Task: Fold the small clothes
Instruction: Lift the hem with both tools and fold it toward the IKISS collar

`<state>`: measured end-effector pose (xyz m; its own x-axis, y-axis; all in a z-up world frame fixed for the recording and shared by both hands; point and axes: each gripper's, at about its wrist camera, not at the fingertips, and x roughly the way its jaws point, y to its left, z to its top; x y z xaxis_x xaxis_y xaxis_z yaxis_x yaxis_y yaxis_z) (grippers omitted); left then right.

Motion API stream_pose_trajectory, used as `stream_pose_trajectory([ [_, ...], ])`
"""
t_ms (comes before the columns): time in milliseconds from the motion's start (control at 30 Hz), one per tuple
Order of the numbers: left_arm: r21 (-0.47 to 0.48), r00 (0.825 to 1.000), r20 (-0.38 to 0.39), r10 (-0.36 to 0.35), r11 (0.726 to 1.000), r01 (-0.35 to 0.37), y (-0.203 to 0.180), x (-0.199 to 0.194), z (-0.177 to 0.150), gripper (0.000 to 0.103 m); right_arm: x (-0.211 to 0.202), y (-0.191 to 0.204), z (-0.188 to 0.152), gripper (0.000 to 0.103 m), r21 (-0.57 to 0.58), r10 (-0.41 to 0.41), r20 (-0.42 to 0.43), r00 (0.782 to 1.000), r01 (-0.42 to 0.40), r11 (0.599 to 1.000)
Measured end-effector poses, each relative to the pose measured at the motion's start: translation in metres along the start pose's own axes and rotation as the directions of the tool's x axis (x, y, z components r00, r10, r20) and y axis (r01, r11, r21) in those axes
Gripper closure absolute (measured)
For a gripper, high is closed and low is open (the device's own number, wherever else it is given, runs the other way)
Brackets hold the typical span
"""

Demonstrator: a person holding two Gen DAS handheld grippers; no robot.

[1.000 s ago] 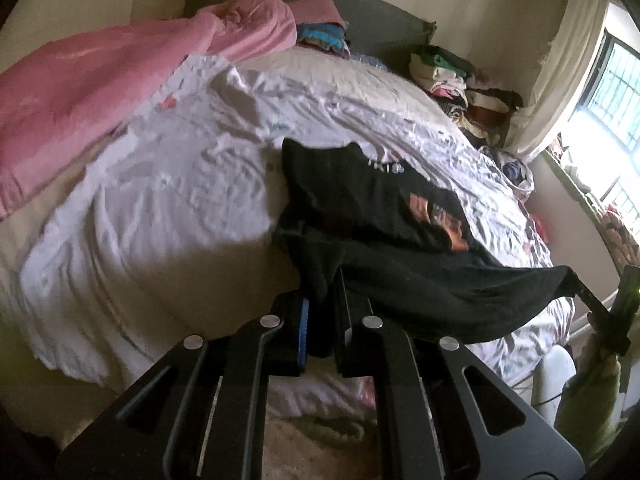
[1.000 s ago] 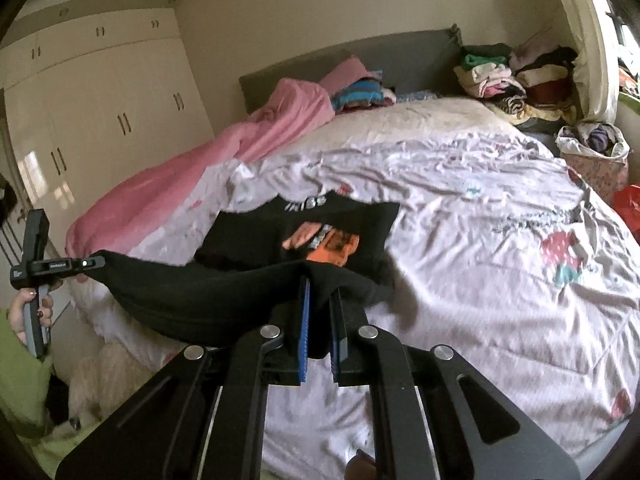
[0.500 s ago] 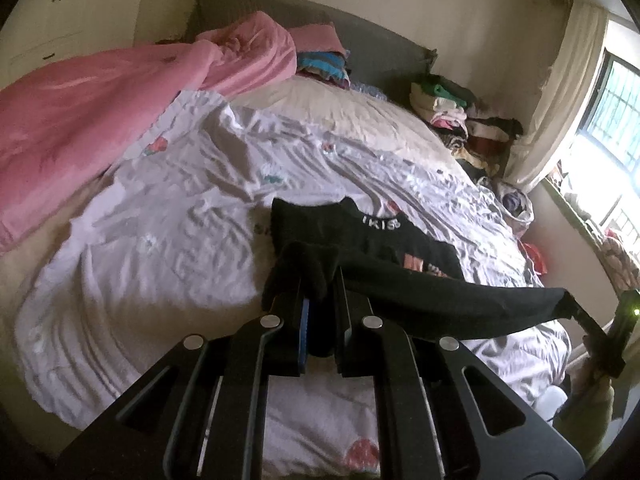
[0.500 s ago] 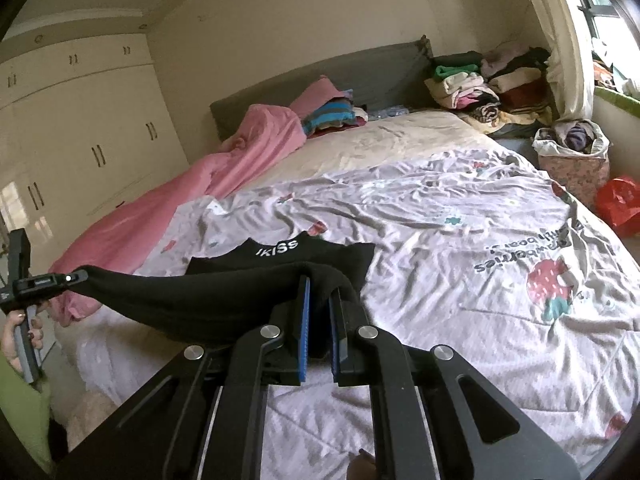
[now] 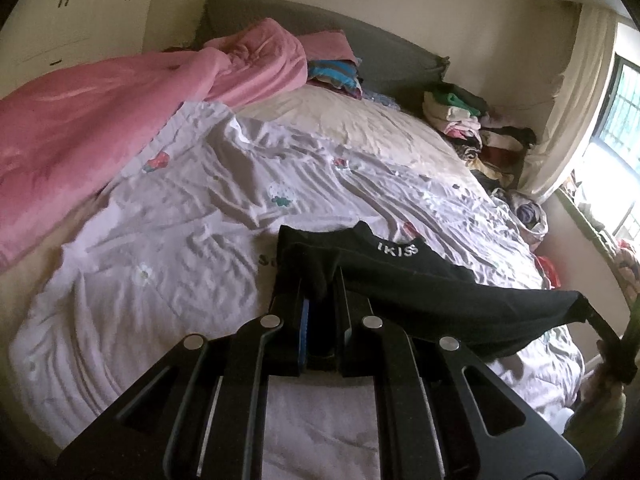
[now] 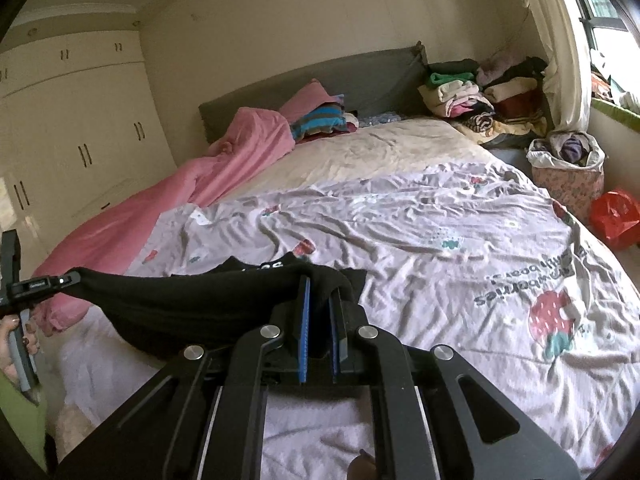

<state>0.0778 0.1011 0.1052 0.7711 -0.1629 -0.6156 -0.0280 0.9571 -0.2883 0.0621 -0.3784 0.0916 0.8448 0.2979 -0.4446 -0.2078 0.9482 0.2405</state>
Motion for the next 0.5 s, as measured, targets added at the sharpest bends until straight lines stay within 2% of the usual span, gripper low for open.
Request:
stream_pose_trajectory([
  [300,0.002,1.000,-0.007,0.027,1.000,-0.027,0.000,0.032,0.017,0.100,0.037,-0.006,0.015,0.096,0.005,-0.017,-0.019,1.000,0.017,1.000],
  [500,0.025,0.998,-0.033,0.048,0.999,-0.048,-0.001,0.060,0.023,0.100,0.066,-0.014,0.014,0.096,0.015,-0.039,-0.063,0.997,0.040,0.999],
])
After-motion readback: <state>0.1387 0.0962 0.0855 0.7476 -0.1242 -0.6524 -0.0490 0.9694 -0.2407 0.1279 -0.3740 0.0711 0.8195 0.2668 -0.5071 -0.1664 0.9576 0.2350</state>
